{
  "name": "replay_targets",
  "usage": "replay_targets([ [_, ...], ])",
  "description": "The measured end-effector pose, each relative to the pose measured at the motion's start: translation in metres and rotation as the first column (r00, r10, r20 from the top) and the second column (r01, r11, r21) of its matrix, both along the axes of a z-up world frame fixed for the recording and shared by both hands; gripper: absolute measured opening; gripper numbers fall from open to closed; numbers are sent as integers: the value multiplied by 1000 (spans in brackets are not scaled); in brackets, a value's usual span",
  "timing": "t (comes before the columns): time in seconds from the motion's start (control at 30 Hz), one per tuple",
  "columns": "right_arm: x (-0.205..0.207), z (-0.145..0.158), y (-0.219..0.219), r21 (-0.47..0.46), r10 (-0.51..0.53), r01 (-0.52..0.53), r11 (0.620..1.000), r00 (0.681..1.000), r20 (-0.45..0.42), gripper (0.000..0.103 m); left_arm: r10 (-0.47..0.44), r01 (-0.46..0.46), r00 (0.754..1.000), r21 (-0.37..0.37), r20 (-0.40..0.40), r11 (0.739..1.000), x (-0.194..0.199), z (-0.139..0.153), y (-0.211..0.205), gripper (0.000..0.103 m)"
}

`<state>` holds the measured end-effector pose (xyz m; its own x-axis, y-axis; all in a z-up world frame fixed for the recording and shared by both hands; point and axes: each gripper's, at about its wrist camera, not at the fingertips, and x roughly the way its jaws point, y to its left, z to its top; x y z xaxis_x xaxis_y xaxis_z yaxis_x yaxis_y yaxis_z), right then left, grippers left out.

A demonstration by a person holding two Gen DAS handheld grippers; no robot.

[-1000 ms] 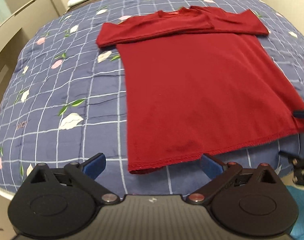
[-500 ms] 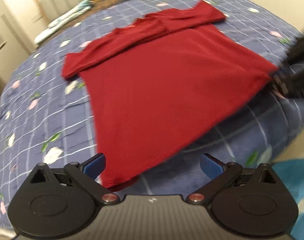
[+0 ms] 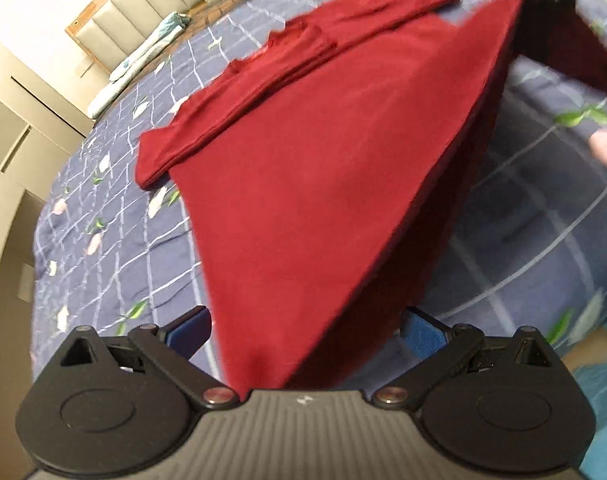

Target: Fold small clothes

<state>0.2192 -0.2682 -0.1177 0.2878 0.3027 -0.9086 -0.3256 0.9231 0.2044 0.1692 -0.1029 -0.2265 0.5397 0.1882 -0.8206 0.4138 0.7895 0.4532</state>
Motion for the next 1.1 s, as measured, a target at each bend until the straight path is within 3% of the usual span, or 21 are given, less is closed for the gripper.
replay_targets([
  [0.13, 11, 13, 0, 8, 1, -1, 1000, 1000, 12, 5, -3, 3, 1000, 48, -4, 999, 4, -7, 8, 98],
  [0.33, 20, 20, 3, 10, 19, -19, 1000, 1000, 16, 5, 1, -1, 1000, 62, 0, 998, -1, -9, 16, 92],
  [0.43, 21, 22, 3, 4, 30, -30, 1000, 999, 16, 5, 8, -9, 1000, 69, 10, 998, -4, -8, 19, 84],
  [0.53, 20, 23, 4, -2, 35, -35, 999, 999, 15, 5, 24, -27, 998, 61, 50, 998, -9, -3, 24, 67],
  [0.7, 17, 22, 2, -10, 41, -41, 999, 999, 13, 5, 61, -60, 995, -3, 76, 998, -13, 9, 37, 25],
  [0.8, 13, 20, 1, -14, 45, -45, 999, 999, 12, 5, 79, -78, 990, -9, 117, 997, -15, 17, 44, 11],
  [0.93, 7, 17, 0, -20, 41, -40, 999, 999, 15, 5, 75, -74, 991, -18, 109, 997, -12, 25, 52, 9],
  [1.03, 4, 15, -2, -20, 23, -23, 1000, 1000, 19, 5, 44, -39, 997, -82, 64, 996, -14, 30, 56, 19],
  [1.1, 4, 16, -4, -10, 9, -9, 1000, 1000, 22, 5, 18, -12, 998, -117, 53, 993, -20, 32, 55, 49],
])
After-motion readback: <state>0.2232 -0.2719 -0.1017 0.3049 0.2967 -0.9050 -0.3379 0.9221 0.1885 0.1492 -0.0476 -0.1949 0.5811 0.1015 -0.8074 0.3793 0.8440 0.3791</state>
